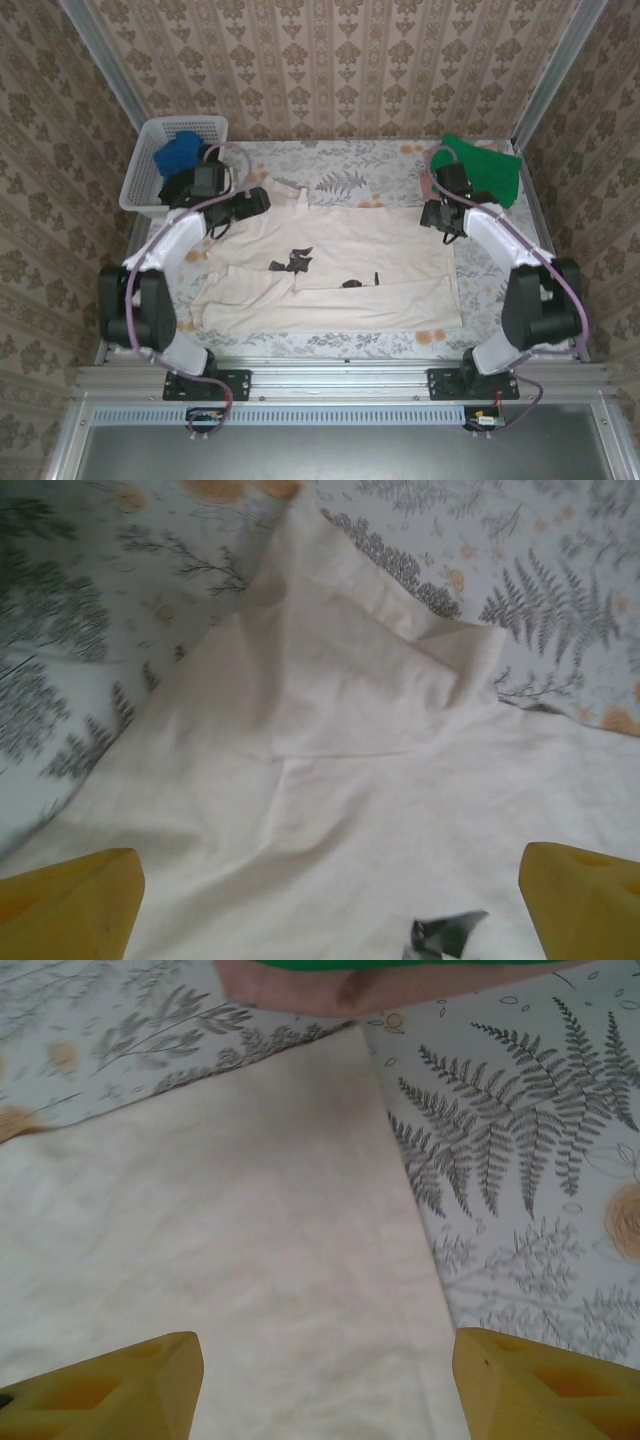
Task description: Fold and stack the t-shirts
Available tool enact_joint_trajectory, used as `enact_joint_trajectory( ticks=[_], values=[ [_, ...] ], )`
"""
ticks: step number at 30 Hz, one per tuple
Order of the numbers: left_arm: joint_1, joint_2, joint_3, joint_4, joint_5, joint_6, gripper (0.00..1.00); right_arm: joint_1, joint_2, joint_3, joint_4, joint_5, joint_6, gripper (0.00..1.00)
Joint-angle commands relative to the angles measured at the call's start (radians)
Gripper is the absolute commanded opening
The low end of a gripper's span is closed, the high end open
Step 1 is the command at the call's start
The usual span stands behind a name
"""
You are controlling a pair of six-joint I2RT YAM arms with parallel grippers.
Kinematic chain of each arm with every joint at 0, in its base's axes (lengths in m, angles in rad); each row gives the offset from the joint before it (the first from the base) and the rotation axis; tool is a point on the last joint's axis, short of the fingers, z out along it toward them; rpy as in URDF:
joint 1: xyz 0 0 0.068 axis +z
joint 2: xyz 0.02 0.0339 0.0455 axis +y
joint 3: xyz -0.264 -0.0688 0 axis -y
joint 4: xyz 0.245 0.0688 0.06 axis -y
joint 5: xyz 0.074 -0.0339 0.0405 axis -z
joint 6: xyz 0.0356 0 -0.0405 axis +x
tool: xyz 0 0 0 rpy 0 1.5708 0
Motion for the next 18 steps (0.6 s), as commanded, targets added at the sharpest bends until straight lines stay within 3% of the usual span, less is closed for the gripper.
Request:
enact_joint_trajectory(
  ticks=[1, 9, 18],
  values=[
    [-0.004, 0.146, 0.158, -0.105, 0.013, 0.129, 0.95, -0.057, 0.117, 0.103, 0.008, -0.054, -0.047, 0.65],
    [-0.006, 0.509, 0.574, -0.287, -0.074, 0.208, 0.85, -0.111, 0.375, 0.321, -0.035, -0.118, -0.045, 0.60],
    [0.000, 0.727, 0.809, -0.351, -0.149, 0.191, 0.84, -0.115, 0.492, 0.410, -0.040, -0.126, -0.037, 0.56]
  ],
)
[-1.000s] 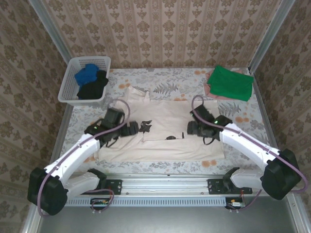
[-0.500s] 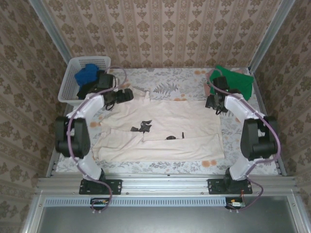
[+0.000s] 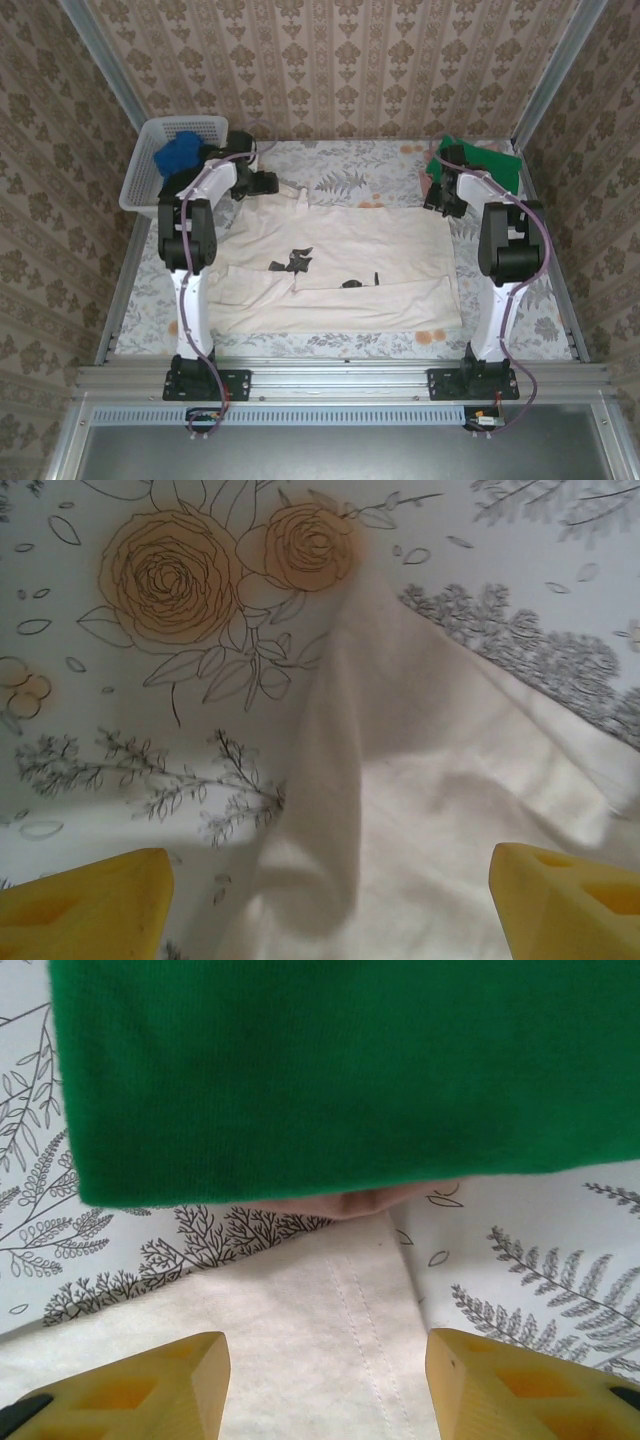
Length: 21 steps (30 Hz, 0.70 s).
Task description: Fold and stack the t-shirts
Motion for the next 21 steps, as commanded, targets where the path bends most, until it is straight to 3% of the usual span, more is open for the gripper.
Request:
enact_joint_trajectory(
  ticks=[1, 6, 14, 21],
  values=[
    [0.004, 0.057, 0.096, -0.067, -0.032, 0.025, 0.84, 0.000, 0.038, 0.054, -0.033, -0.017, -0.004, 0.55],
    [0.002, 0.130, 0.187, -0.120, -0.006, 0.024, 0.76, -0.002, 0.070, 0.089, -0.060, -0.013, -0.003, 0.53],
    [0.008, 0.130, 0.151, -0.092, 0.078, 0.042, 0.64, -0.004, 0.137, 0.157, -0.149, -0.043, -0.030, 0.55],
    [0.016, 0.095, 0.081, -0.005, 0.178, 0.061, 0.50, 0.013, 0.083, 0.075, -0.080, -0.035, -0.148, 0.55]
  ],
)
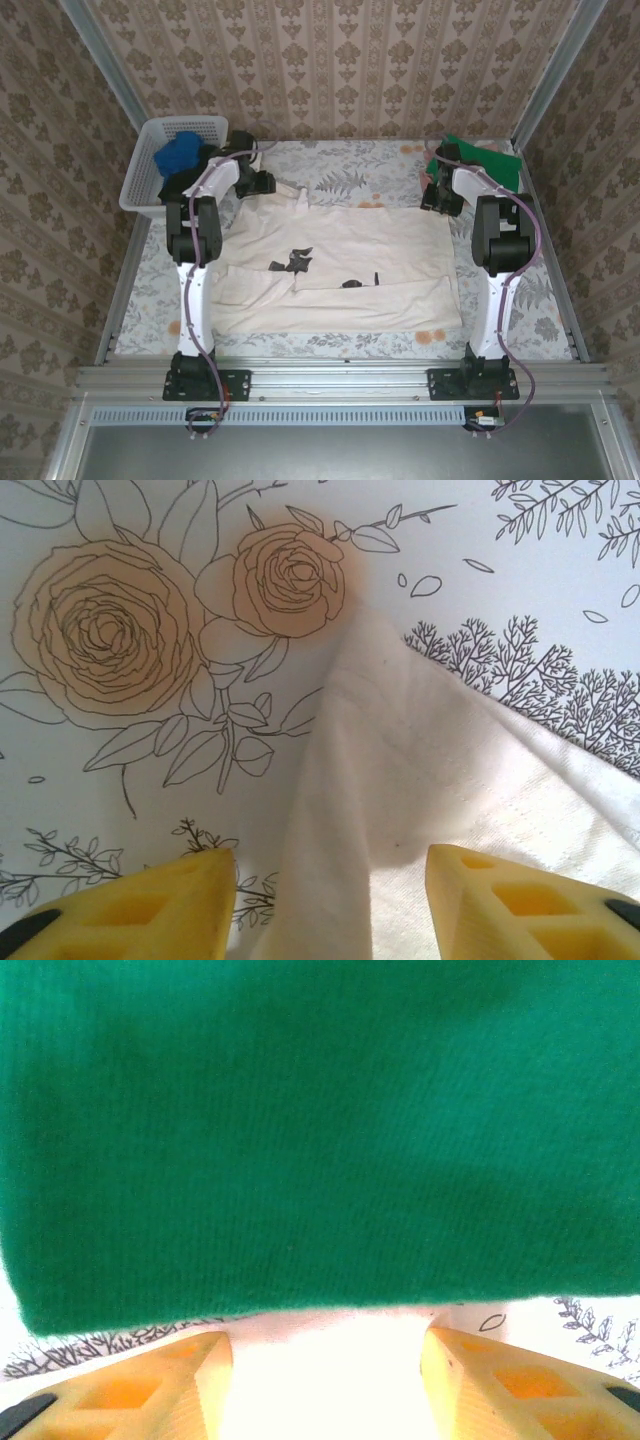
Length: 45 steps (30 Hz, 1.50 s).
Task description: Fold and stack the t-shirts
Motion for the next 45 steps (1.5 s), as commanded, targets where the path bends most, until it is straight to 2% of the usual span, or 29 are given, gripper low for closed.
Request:
enact_joint_trajectory(
  ticks=[1, 4, 9, 12, 13, 22, 32, 37, 42, 45],
  values=[
    [0.003, -0.010, -0.030, 0.027, 0.110, 0.019, 0.47, 0.009, -0.026, -0.040, -0.003, -0.003, -0.089, 0.52],
    [0.012, -0.015, -0.022, 0.031, 0.145, 0.016, 0.37, 0.010, -0.029, -0.046, 0.007, 0.002, -0.105, 0.45],
    [0.023, -0.078, -0.030, 0.032, 0.176, 0.016, 0.14, 0.013, -0.097, -0.074, 0.058, -0.024, -0.088, 0.15],
    [0.025, -0.143, -0.053, 0.040, 0.186, 0.024, 0.04, 0.013, -0.148, -0.094, 0.092, -0.033, -0.078, 0.02],
    [0.026, -0.170, -0.069, 0.045, 0.190, 0.027, 0.00, 0.013, -0.167, -0.104, 0.104, -0.034, -0.073, 0.00],
    [0.040, -0.413, -0.278, 0.147, 0.221, 0.024, 0.00, 0.013, -0.317, -0.205, 0.184, -0.086, -0.037, 0.00],
    [0.046, -0.523, -0.391, 0.182, 0.273, 0.036, 0.00, 0.015, -0.414, -0.285, 0.175, -0.104, -0.020, 0.00],
    [0.050, -0.739, -0.648, 0.308, 0.287, 0.015, 0.00, 0.022, -0.553, -0.451, 0.232, -0.114, -0.009, 0.00],
    [0.065, -0.995, -0.961, 0.378, 0.208, -0.010, 0.00, 0.021, -0.671, -0.600, 0.255, -0.112, 0.051, 0.00],
    [0.070, -1.112, -1.097, 0.351, 0.123, -0.027, 0.00, 0.018, -0.712, -0.675, 0.267, -0.135, 0.095, 0.00]
  ],
)
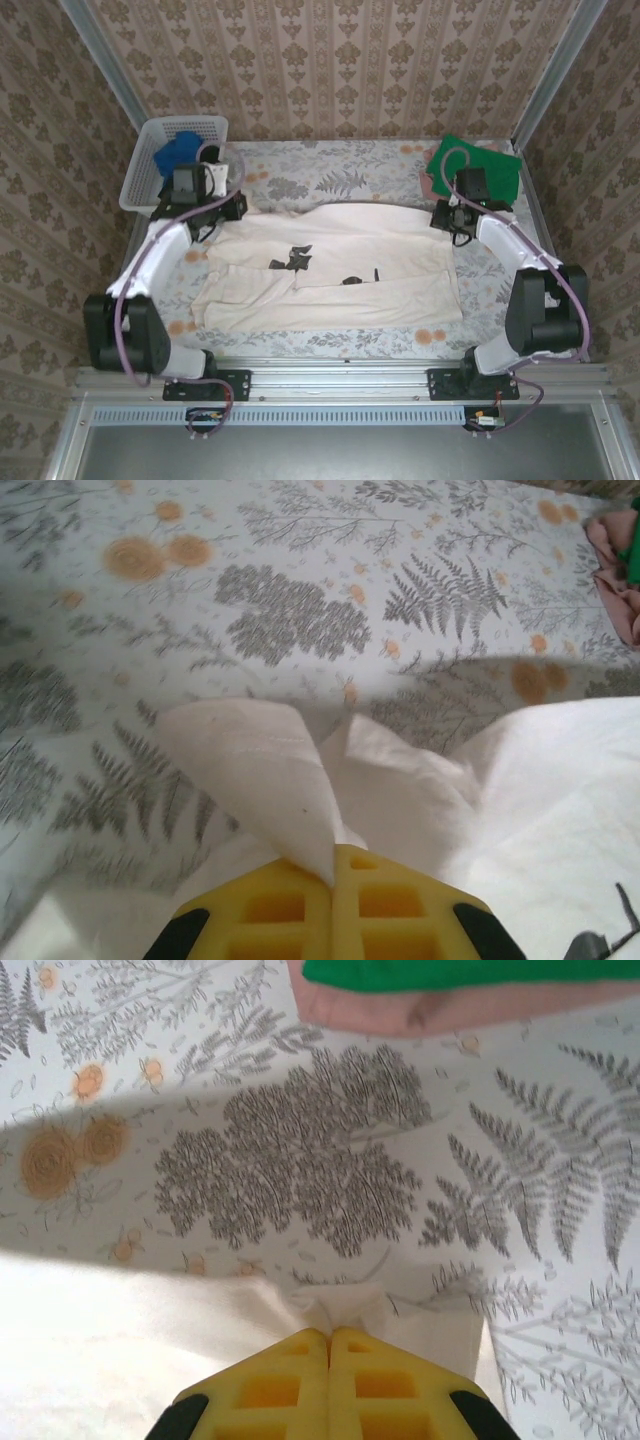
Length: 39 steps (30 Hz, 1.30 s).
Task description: Fold and stack the t-shirts
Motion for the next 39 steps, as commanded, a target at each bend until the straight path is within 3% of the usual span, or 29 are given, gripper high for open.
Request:
enact_joint_trajectory(
  ticks=[1, 12, 17, 20, 23, 27, 28, 31, 37, 39],
  values=[
    [0.011, -0.085, -0.143, 0.018, -0.089, -0.038, 0.00, -0.001, -0.038, -0.070, 0.027, -0.038, 0.072, 0.00],
    [0.008, -0.318, -0.481, 0.070, -0.123, -0.140, 0.00, 0.000, -0.049, -0.185, 0.011, -0.002, 0.070, 0.00],
    [0.002, -0.370, -0.523, 0.066, -0.100, -0.180, 0.00, -0.001, -0.063, -0.189, -0.023, -0.009, 0.059, 0.00],
    [0.007, -0.393, -0.521, -0.041, -0.200, -0.256, 0.00, -0.003, -0.072, -0.200, -0.055, 0.032, 0.044, 0.00],
    [0.009, -0.418, -0.547, -0.063, -0.230, -0.333, 0.00, -0.005, -0.077, -0.222, -0.070, 0.061, 0.060, 0.01],
    [0.009, -0.435, -0.590, -0.047, -0.233, -0.384, 0.00, -0.010, -0.082, -0.247, -0.067, 0.075, 0.082, 0.10],
    [0.009, -0.434, -0.594, -0.048, -0.228, -0.388, 0.01, -0.010, -0.080, -0.244, -0.072, 0.076, 0.081, 0.16],
    [0.008, -0.438, -0.605, -0.048, -0.219, -0.398, 0.13, -0.013, -0.085, -0.243, -0.084, 0.080, 0.084, 0.19],
    [0.010, -0.473, -0.631, -0.080, -0.227, -0.407, 0.11, -0.030, -0.100, -0.239, -0.121, 0.095, 0.081, 0.20],
    [0.011, -0.496, -0.633, -0.097, -0.234, -0.414, 0.19, -0.043, -0.146, -0.238, -0.147, 0.077, 0.092, 0.20]
  ],
)
